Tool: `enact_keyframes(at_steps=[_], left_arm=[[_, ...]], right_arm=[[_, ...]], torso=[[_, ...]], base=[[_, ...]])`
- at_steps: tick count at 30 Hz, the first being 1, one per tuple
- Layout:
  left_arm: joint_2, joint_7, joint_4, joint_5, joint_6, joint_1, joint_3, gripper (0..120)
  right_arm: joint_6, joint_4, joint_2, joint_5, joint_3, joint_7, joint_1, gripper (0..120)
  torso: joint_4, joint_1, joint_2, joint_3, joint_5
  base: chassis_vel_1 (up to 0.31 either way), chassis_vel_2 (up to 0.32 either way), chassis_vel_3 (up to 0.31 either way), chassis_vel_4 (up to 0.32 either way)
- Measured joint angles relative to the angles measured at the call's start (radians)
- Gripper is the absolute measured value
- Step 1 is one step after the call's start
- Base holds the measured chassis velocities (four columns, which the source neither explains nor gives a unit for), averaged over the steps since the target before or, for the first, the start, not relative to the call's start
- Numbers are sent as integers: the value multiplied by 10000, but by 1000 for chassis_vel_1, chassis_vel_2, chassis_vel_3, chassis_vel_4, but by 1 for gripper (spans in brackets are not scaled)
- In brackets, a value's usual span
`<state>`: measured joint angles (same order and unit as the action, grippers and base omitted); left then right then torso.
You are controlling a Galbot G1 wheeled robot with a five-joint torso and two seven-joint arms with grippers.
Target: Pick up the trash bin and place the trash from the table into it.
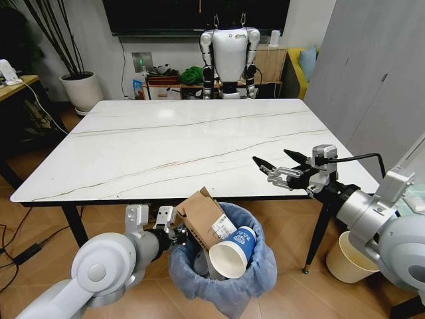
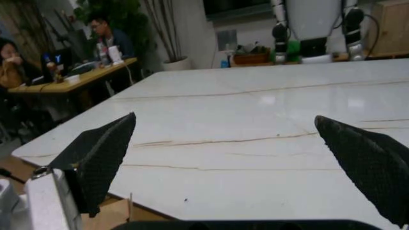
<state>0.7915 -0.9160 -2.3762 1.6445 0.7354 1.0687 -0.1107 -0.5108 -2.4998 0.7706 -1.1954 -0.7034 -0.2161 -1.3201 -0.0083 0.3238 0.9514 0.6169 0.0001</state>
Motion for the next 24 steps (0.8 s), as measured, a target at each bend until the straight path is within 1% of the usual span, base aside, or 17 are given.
enact_keyframes(at_steps=[3,4,8,13,15,17,19,21,24], left_arm=[[-214,33,-196,-112,0,276,-138,3],[-214,33,-196,-112,0,276,-138,3],[-480,37,-399,-120,0,494,-282,3],[-533,38,-494,-121,0,528,-348,3],[-585,38,-586,-122,0,679,-465,3],[-585,38,-586,-122,0,679,-465,3],[-630,38,-657,-199,-1,851,-577,3],[-648,38,-668,-275,0,911,-591,3],[-677,103,-679,-620,0,1096,-598,3]], right_arm=[[51,1,485,468,-465,18,-333,100],[51,1,485,468,-465,18,-333,100],[60,0,909,899,-922,222,-482,100],[90,-2,1219,1330,-1062,410,-519,100],[93,-2,1603,1711,-1191,532,-662,100],[93,-2,1603,1711,-1191,532,-662,100],[93,-2,2008,2054,-1407,630,-876,100],[93,-2,2140,2154,-1467,650,-957,100],[108,0,2582,2631,-1561,768,-1172,100]], torso=[[0,0,0,0,-1],[0,0,0,0,-1],[1,0,0,0,-1],[0,0,1,0,-2],[1,0,1,0,-1],[1,0,1,0,-1],[2,0,1,0,-4],[0,0,1,-1,-2],[-1,0,1,0,1]], base=[[0,0,0,0],[0,0,0,0],[0,0,0,0],[0,0,0,0],[0,0,0,0],[0,0,0,0],[0,0,0,0],[0,0,0,0],[0,0,0,0]])
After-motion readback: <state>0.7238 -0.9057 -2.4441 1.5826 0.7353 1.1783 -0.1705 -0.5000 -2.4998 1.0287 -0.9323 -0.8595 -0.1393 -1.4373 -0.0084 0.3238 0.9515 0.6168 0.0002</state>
